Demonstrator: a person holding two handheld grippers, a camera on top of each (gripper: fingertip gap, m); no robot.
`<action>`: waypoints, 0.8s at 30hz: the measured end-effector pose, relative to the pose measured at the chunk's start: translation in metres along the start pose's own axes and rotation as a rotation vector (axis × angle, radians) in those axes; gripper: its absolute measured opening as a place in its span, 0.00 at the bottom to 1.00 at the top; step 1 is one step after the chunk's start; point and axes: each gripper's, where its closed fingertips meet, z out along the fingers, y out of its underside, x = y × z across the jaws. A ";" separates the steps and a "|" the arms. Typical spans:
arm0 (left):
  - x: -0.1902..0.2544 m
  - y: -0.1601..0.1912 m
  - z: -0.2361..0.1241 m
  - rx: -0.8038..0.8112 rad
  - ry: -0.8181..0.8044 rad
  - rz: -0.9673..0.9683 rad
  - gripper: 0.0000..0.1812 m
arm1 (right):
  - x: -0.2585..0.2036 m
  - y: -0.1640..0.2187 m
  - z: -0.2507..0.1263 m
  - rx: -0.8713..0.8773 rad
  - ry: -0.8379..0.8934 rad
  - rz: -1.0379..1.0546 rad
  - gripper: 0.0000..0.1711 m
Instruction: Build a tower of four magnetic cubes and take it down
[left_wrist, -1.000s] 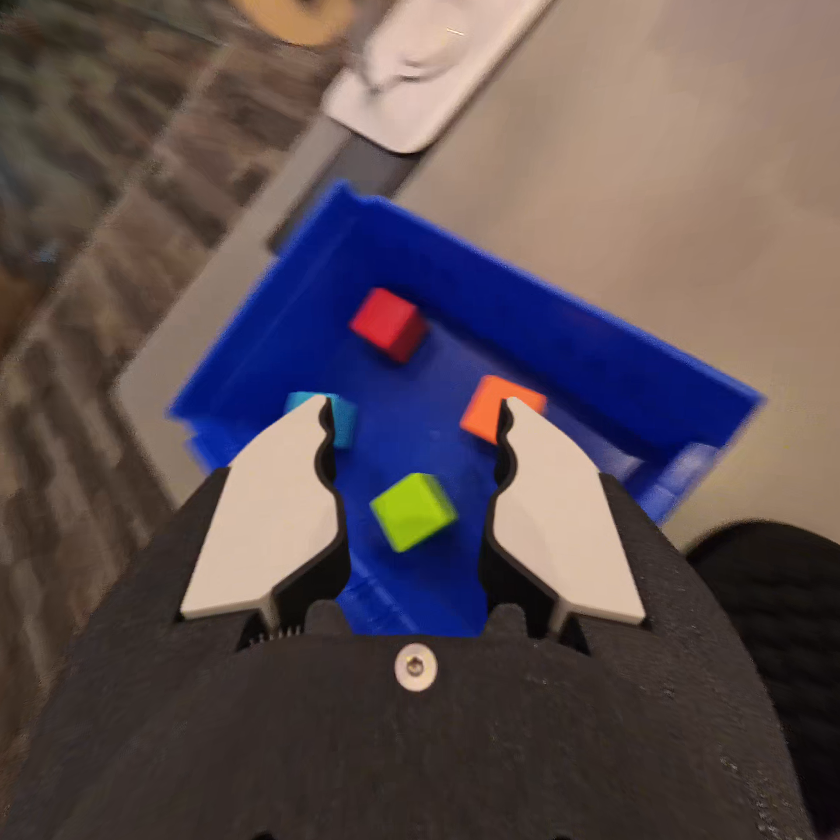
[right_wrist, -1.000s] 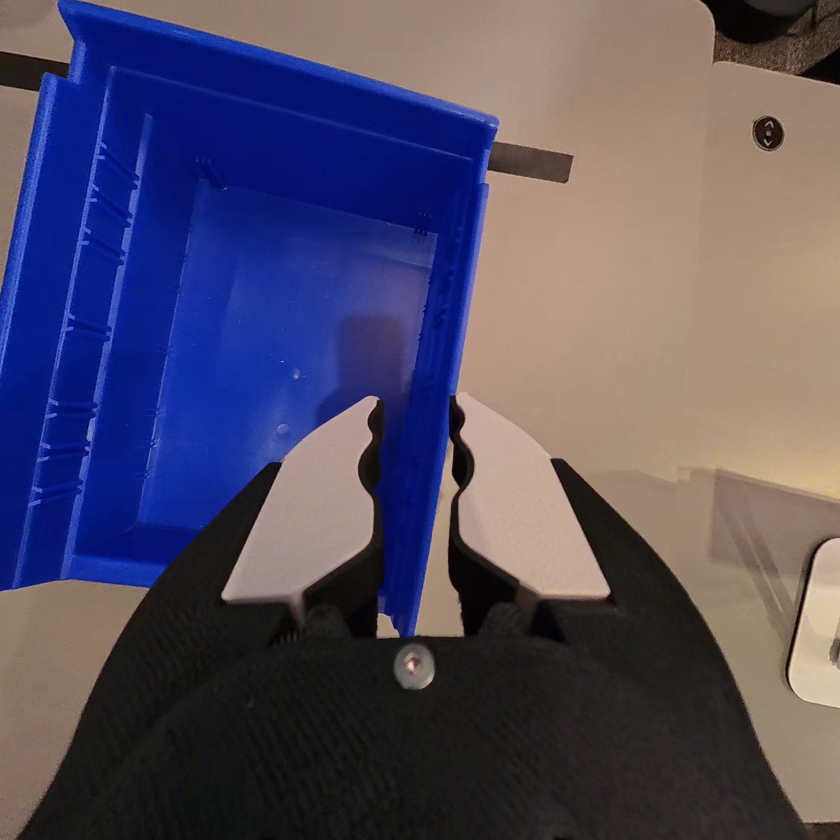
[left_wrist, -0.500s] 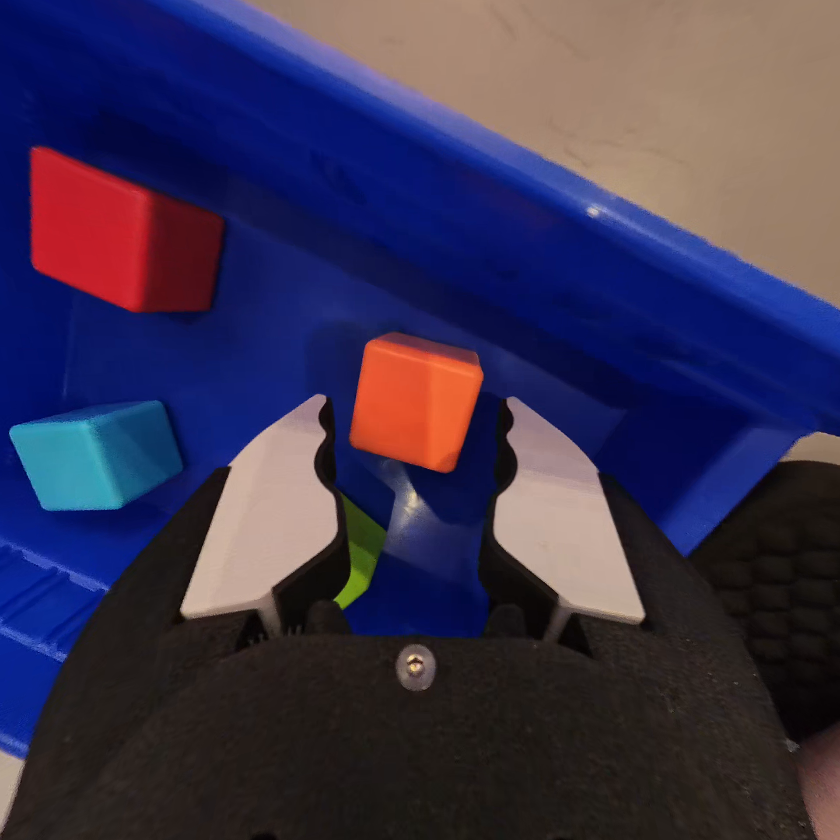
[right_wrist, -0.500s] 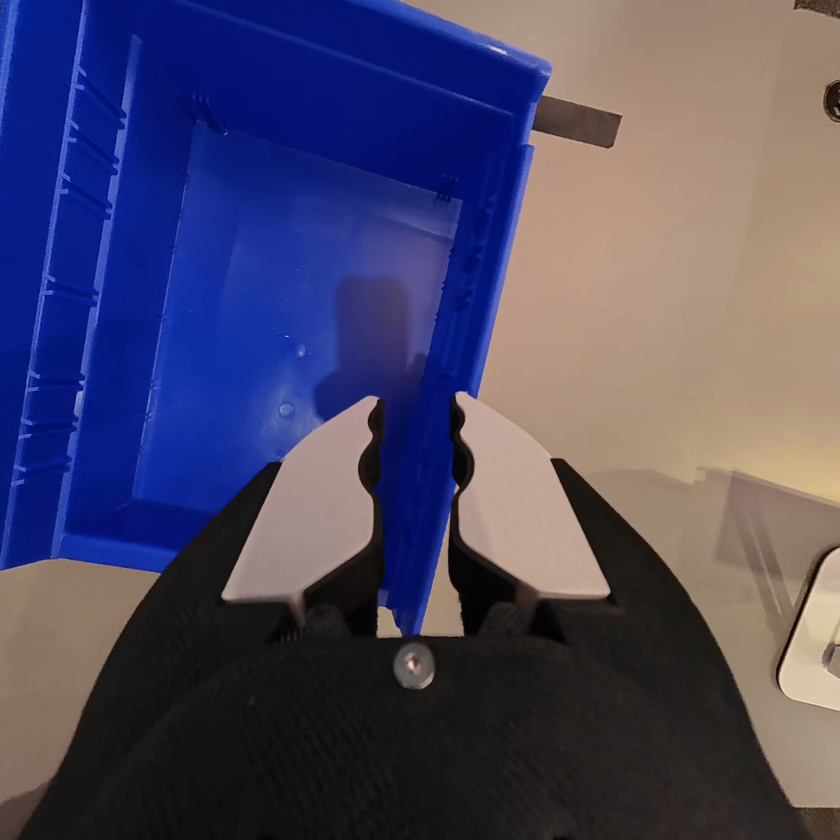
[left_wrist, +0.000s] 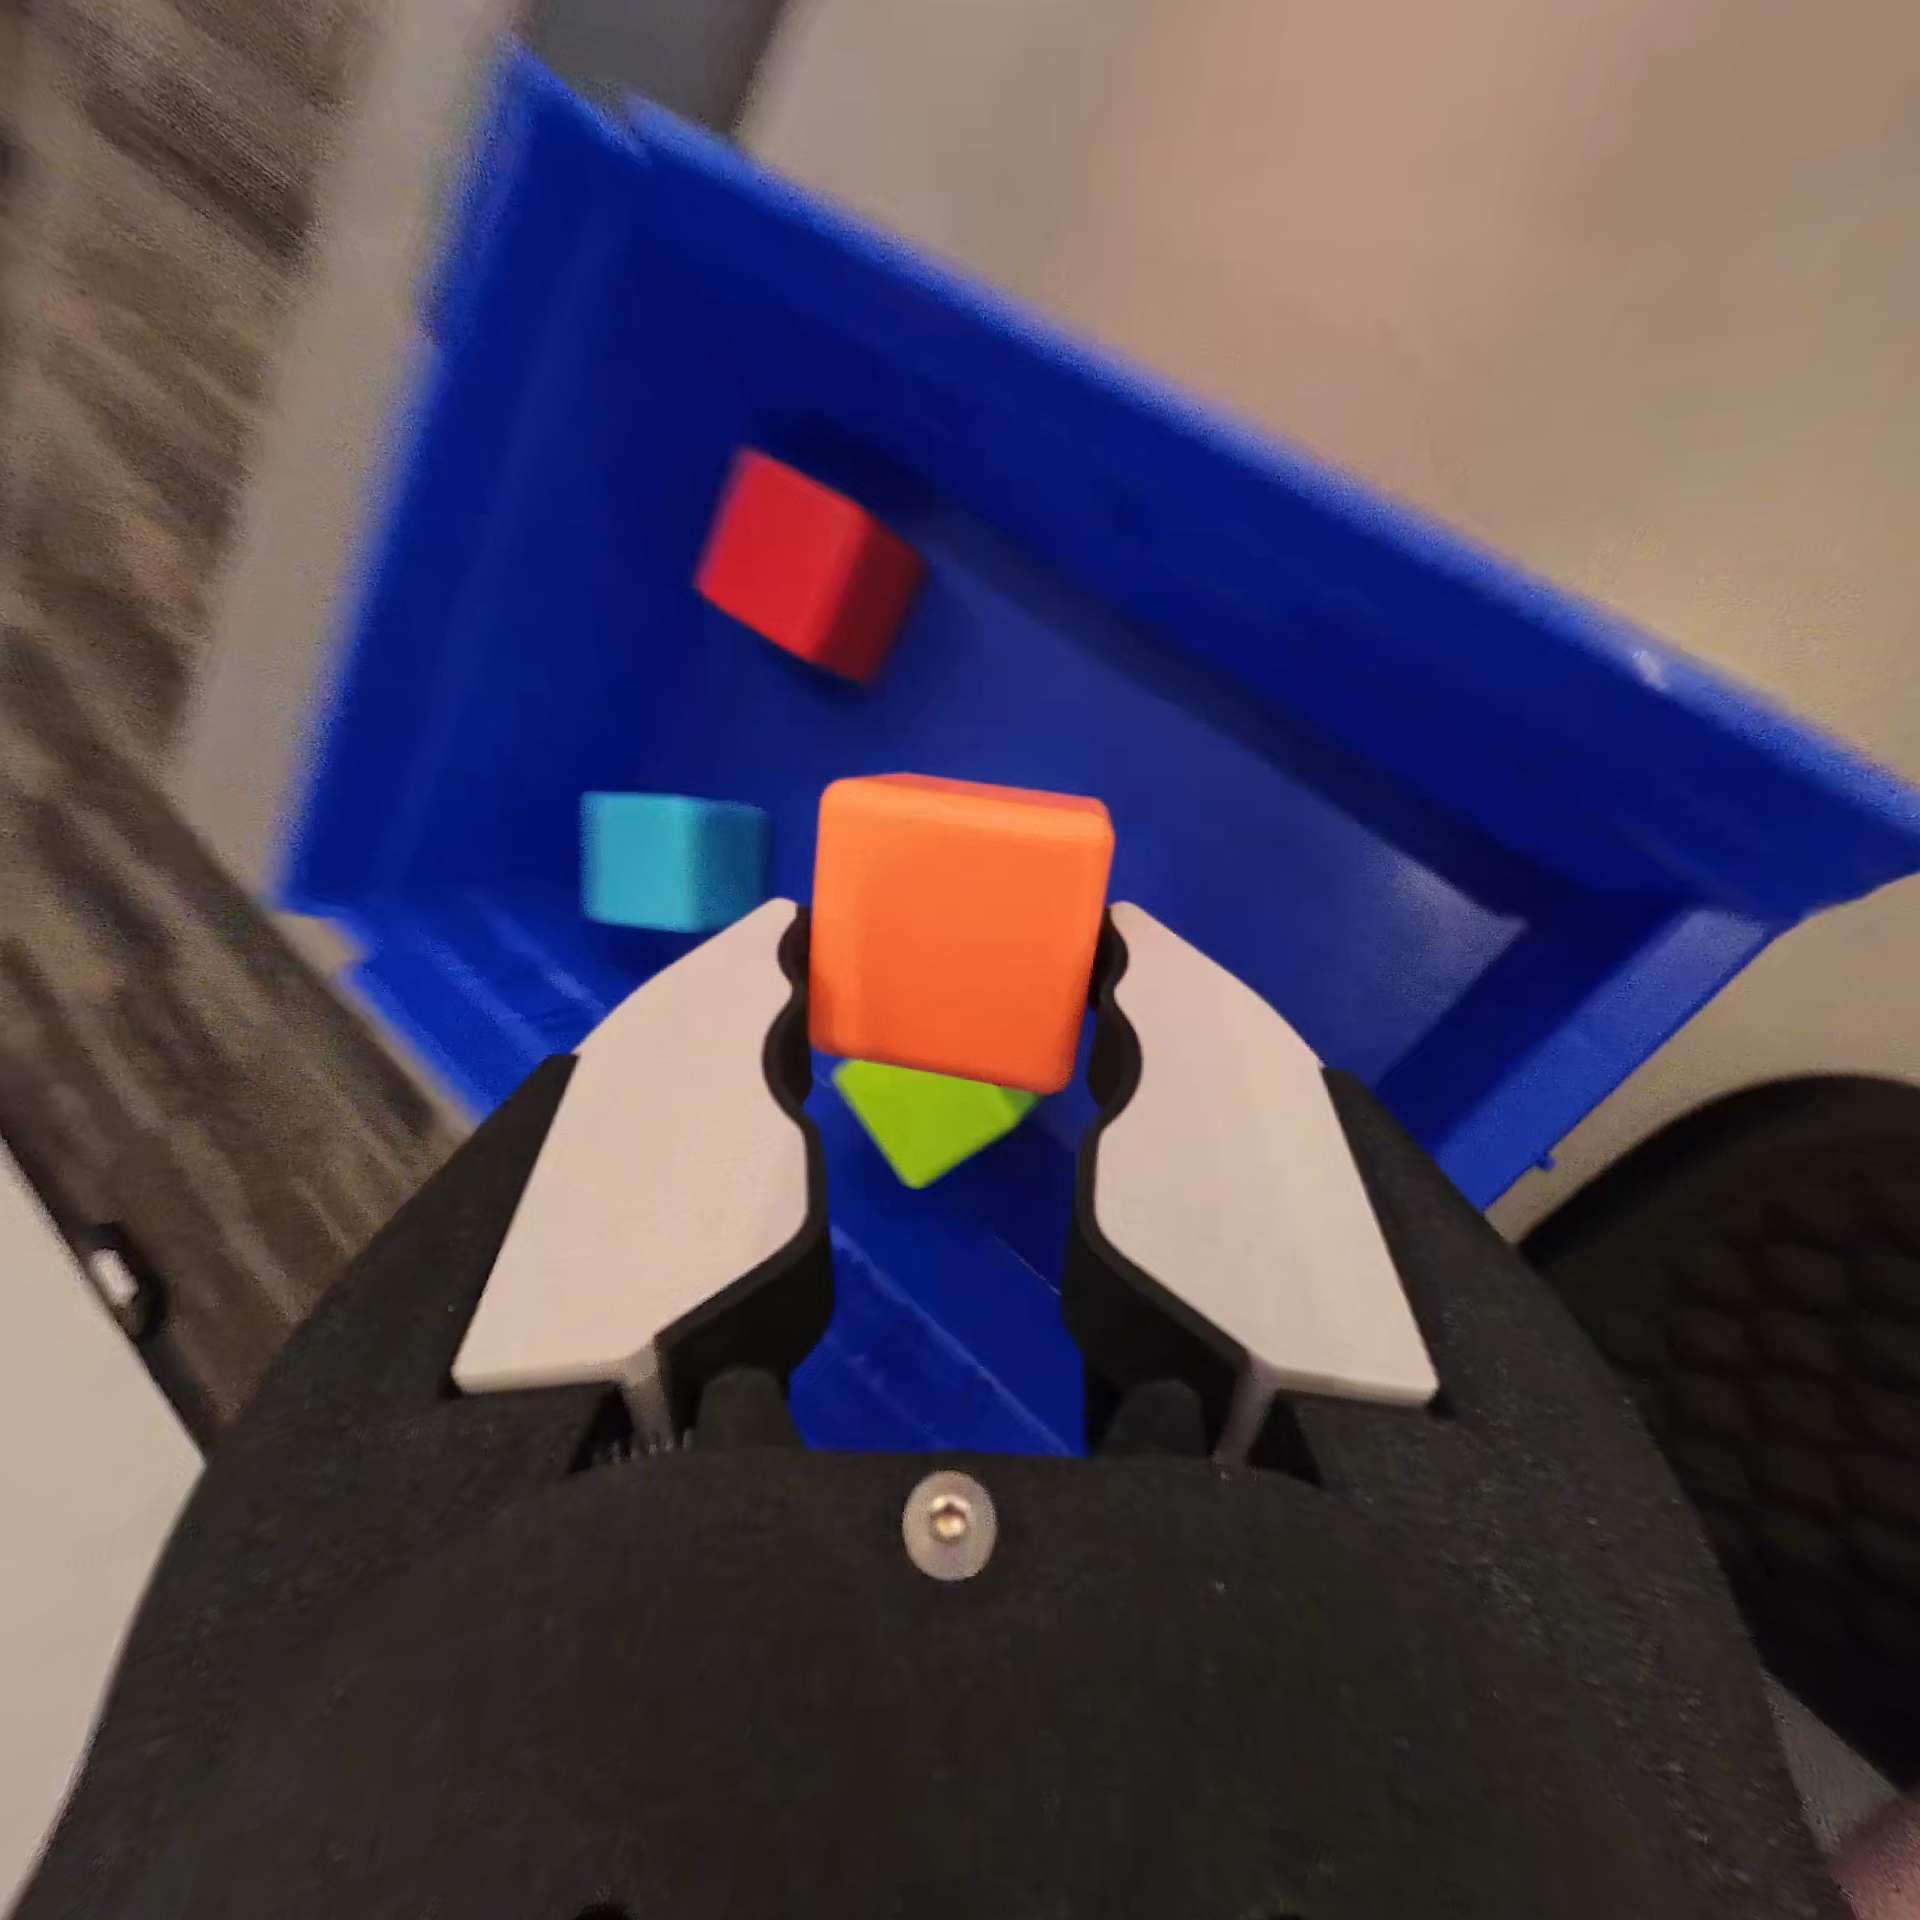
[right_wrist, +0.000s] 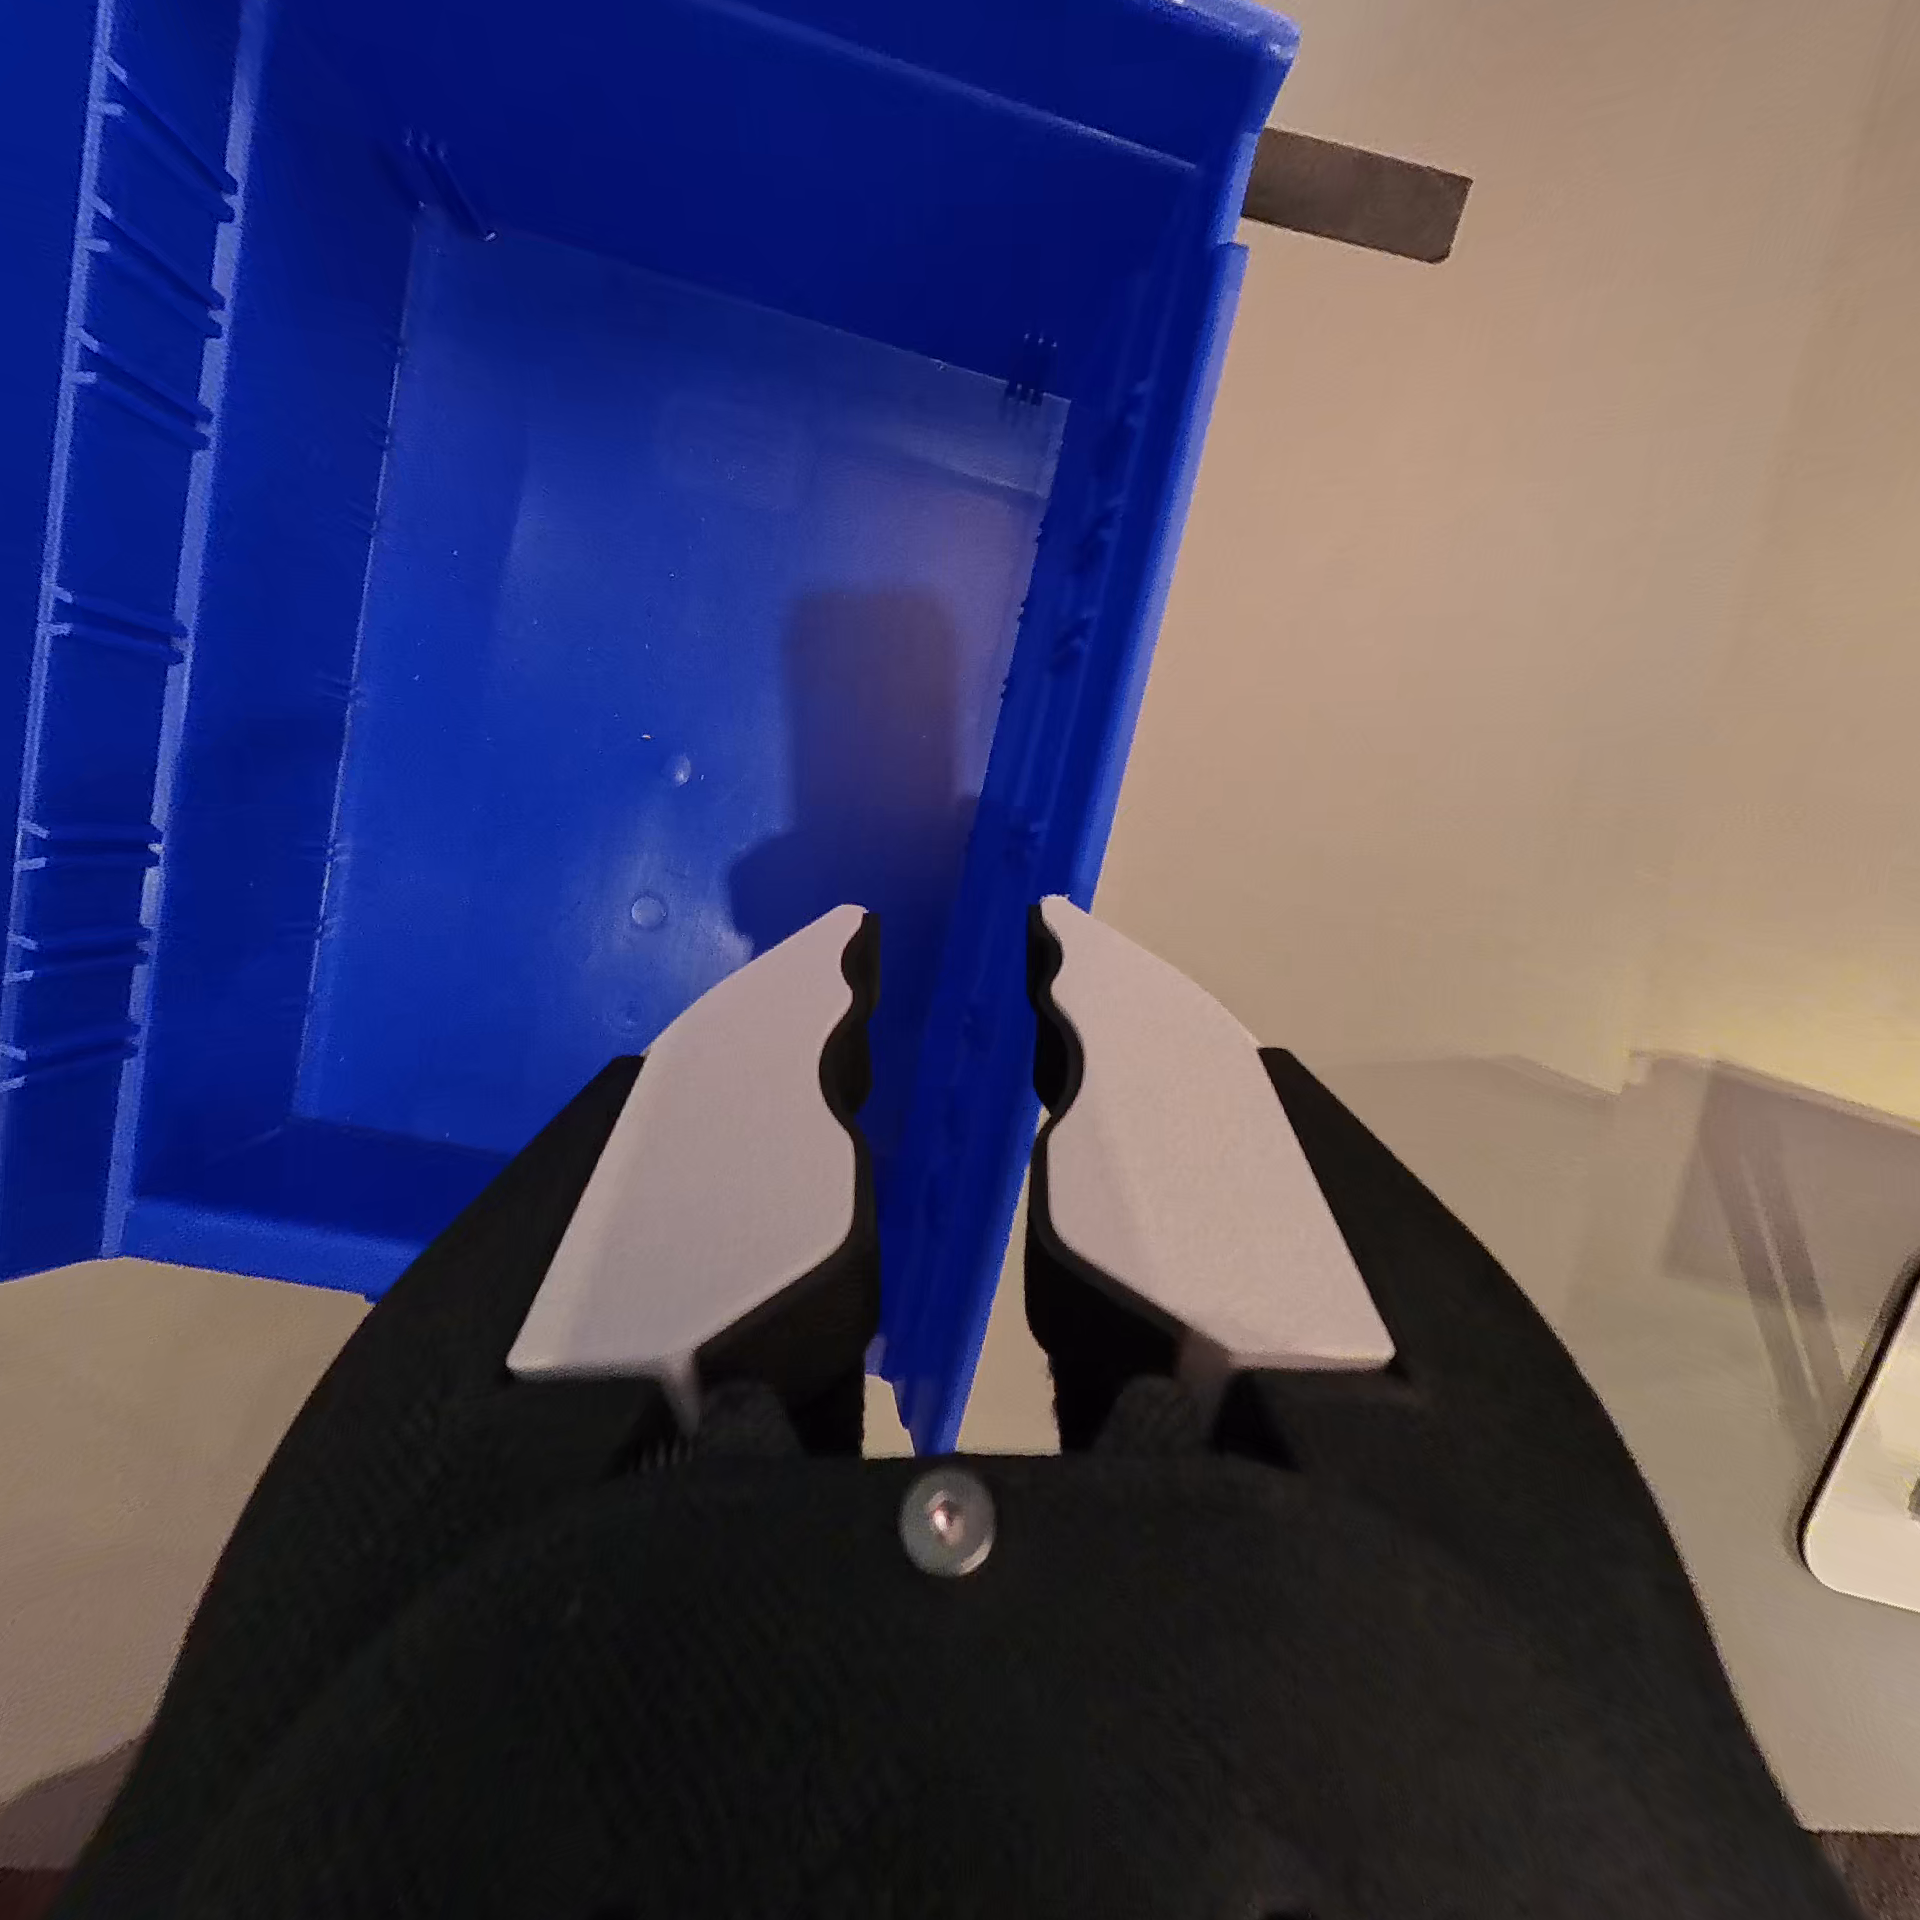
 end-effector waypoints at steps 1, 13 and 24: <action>-0.006 -0.015 -0.018 0.077 -0.053 -0.008 0.28 | 0.000 0.000 0.001 -0.003 -0.001 0.002 0.17; 0.139 -0.224 0.000 0.354 0.241 0.342 0.28 | -0.009 -0.002 0.006 -0.027 -0.049 -0.042 0.17; 0.178 -0.219 0.113 0.049 0.384 0.437 0.28 | -0.021 0.001 0.009 -0.037 -0.097 -0.085 0.17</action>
